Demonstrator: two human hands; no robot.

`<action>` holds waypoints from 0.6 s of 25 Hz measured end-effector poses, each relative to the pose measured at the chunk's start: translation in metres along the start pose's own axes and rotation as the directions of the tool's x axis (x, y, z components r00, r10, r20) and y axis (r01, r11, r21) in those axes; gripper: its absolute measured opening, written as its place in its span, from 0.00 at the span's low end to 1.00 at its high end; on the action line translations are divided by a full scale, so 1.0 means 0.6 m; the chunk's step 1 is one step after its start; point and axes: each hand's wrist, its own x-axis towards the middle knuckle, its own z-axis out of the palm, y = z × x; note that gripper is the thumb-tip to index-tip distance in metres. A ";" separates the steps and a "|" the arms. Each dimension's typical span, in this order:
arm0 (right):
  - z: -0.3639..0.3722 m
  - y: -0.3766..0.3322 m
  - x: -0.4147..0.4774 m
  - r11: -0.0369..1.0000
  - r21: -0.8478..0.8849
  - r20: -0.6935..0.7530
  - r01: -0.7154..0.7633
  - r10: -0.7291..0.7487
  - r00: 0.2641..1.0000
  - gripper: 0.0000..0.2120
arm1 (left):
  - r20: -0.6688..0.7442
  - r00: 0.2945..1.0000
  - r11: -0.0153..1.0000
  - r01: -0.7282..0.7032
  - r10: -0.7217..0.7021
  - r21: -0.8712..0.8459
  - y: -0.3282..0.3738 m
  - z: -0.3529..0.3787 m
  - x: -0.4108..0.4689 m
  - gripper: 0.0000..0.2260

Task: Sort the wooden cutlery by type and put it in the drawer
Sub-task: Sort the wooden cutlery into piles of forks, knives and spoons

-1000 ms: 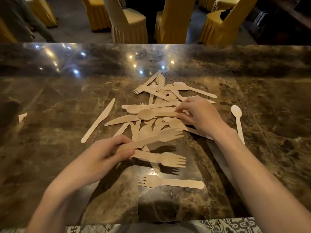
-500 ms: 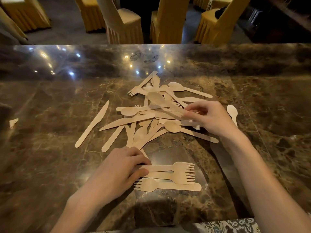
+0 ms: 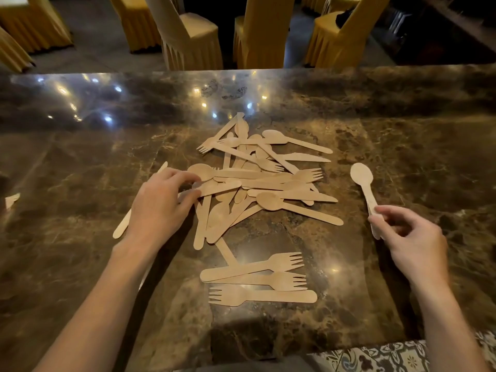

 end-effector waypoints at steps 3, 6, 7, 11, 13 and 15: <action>0.009 0.004 -0.006 0.971 -0.202 -0.007 0.125 -0.129 0.992 0.09 | 0.010 0.995 0.995 -0.094 0.094 0.014 0.010 0.009 0.013 0.10; 0.013 0.005 -0.006 0.946 -0.269 0.024 0.183 -0.183 0.983 0.09 | 0.065 0.984 0.984 -0.169 0.165 0.055 0.019 0.010 0.018 0.13; 0.012 0.005 -0.006 0.941 -0.282 0.026 0.187 -0.187 0.982 0.09 | 0.069 0.981 0.980 -0.185 0.180 0.074 0.022 0.010 0.019 0.13; 0.022 -0.017 -0.007 0.901 -0.301 0.047 0.313 -0.314 0.948 0.09 | 0.022 0.988 0.988 -0.154 0.154 -0.002 0.035 0.001 0.019 0.07; 0.037 -0.038 -0.009 0.848 -0.247 0.184 0.469 -0.434 0.882 0.08 | -0.015 1.000 0.974 -0.026 0.023 -0.223 0.025 -0.024 0.018 0.06; 0.054 -0.052 -0.010 0.795 -0.245 0.309 0.556 -0.479 0.822 0.10 | -0.106 0.979 0.870 0.101 -0.173 -0.483 -0.004 -0.063 0.017 0.07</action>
